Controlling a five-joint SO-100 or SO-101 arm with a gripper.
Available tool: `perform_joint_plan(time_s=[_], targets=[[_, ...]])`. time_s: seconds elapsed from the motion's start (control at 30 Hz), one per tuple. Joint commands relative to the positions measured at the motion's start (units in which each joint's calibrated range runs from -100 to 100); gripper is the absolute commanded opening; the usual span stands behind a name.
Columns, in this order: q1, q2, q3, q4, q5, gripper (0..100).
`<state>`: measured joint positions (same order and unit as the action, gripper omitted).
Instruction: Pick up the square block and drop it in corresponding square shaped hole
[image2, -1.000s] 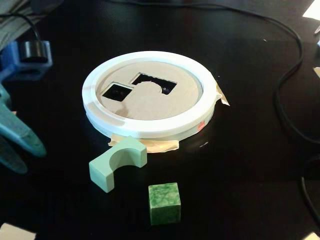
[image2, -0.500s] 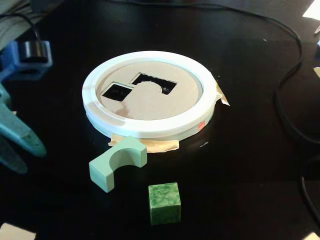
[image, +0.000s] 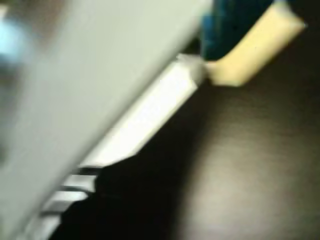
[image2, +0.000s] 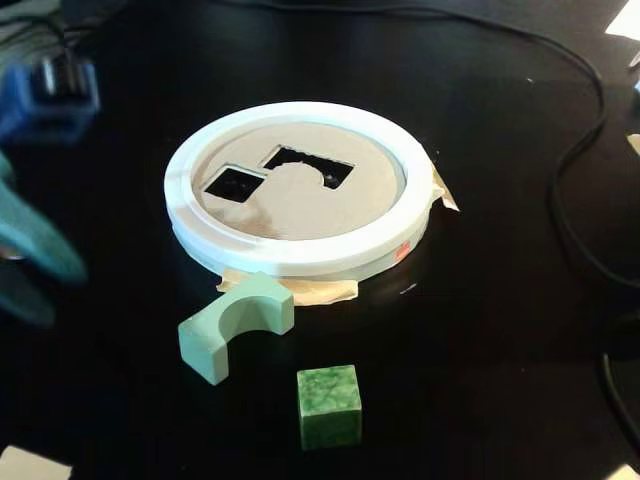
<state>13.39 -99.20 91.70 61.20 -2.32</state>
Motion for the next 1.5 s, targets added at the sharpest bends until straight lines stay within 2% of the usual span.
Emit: perform_joint_plan(time_s=[0.0, 0.1, 0.27, 0.33, 0.43, 0.47, 0.7, 0.8, 1.0, 1.27, 1.47], targets=[[-1.15, 0.45, -12.92, -1.04, -0.24, 80], [-1.15, 6.18, -19.94, -0.94, -0.24, 80], [-1.9, 27.41, -39.79, -1.04, -0.34, 80], [-5.27, 41.29, -50.63, -2.05, -1.9, 80], [-8.89, 57.24, -62.74, -2.05, -5.37, 79], [-11.64, 67.09, -70.12, -2.05, -7.72, 79], [-17.01, 100.41, -96.8, -0.94, -17.83, 80], [-15.26, 109.99, -101.45, -0.84, -21.39, 80], [-12.64, 120.56, -104.64, -1.04, -25.05, 79], [-12.51, 133.55, -111.65, -0.94, -25.74, 78], [-12.51, 135.52, -112.01, -0.94, -25.74, 78]])
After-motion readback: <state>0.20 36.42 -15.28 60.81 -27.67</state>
